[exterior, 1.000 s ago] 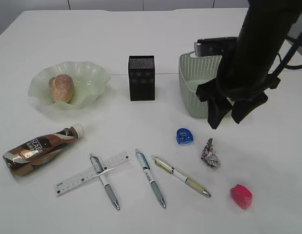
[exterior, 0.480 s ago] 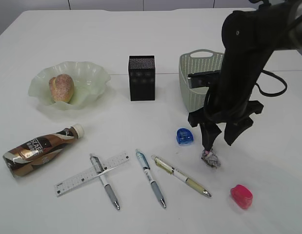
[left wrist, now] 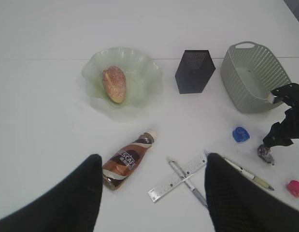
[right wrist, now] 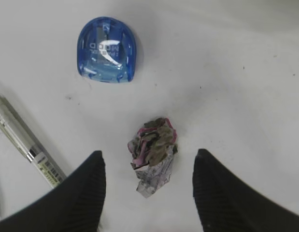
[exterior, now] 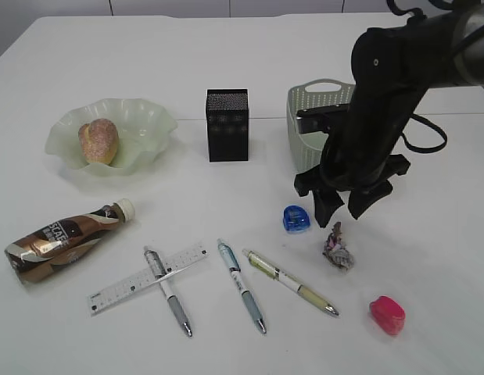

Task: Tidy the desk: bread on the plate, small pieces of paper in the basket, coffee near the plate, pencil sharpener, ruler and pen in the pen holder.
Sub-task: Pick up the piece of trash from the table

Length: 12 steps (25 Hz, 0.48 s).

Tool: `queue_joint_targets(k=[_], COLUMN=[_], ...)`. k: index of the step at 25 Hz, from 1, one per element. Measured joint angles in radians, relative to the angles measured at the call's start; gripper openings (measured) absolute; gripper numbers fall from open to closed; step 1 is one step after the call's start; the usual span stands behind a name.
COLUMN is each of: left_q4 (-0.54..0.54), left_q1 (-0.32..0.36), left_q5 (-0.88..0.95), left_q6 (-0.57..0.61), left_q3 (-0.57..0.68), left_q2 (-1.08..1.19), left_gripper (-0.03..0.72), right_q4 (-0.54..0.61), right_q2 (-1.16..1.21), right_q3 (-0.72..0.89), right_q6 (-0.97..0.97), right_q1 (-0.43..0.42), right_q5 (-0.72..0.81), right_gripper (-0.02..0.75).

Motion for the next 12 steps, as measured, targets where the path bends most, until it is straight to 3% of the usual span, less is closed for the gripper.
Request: queue_joint_targets(k=[12], left_q4=[-0.002], left_q1=[0.000], left_q5=[0.000], left_q6=[0.000], left_q3=[0.000], left_q2=[0.000], left_gripper=[0.480], right_q4=[0.019], right_q2=[0.051], right_q3=[0.000], right_q6=[0.002], right_q1=[0.000], right_q5=[0.026], right_gripper=[0.455])
